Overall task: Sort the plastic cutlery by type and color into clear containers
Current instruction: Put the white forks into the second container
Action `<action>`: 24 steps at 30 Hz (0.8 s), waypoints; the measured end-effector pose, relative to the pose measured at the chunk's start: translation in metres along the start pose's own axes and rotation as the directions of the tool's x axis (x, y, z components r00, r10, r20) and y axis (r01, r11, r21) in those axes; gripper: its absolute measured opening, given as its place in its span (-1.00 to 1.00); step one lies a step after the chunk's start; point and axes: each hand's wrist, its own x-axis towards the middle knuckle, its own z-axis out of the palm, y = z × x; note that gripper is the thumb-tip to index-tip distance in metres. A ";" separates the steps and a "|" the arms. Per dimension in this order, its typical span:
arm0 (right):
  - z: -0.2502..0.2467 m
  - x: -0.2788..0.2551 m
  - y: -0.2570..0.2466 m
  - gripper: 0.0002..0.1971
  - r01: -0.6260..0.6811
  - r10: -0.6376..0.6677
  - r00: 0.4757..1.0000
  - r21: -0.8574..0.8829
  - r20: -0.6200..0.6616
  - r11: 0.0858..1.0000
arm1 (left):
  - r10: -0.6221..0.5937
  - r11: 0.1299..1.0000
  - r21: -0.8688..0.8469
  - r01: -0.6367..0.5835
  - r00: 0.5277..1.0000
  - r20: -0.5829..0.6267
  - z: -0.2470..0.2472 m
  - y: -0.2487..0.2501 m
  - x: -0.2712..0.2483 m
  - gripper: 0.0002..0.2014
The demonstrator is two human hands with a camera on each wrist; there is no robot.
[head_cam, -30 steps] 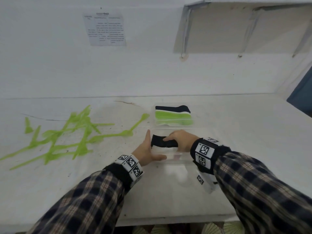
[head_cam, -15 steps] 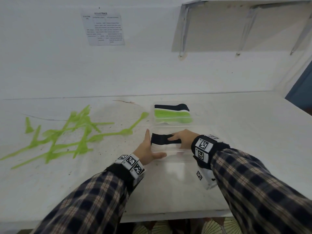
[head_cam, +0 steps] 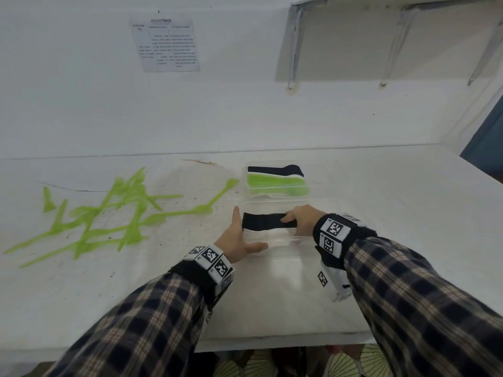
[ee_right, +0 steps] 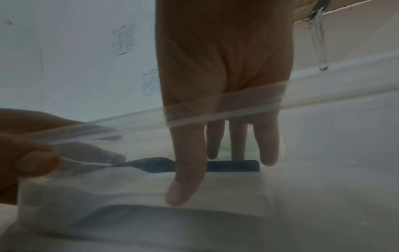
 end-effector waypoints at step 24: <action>0.001 -0.001 -0.021 -0.45 0.012 -0.010 0.998 0.036 -0.057 0.999 | -0.049 0.995 0.082 0.049 0.999 0.008 -0.004 0.013 -0.010 0.16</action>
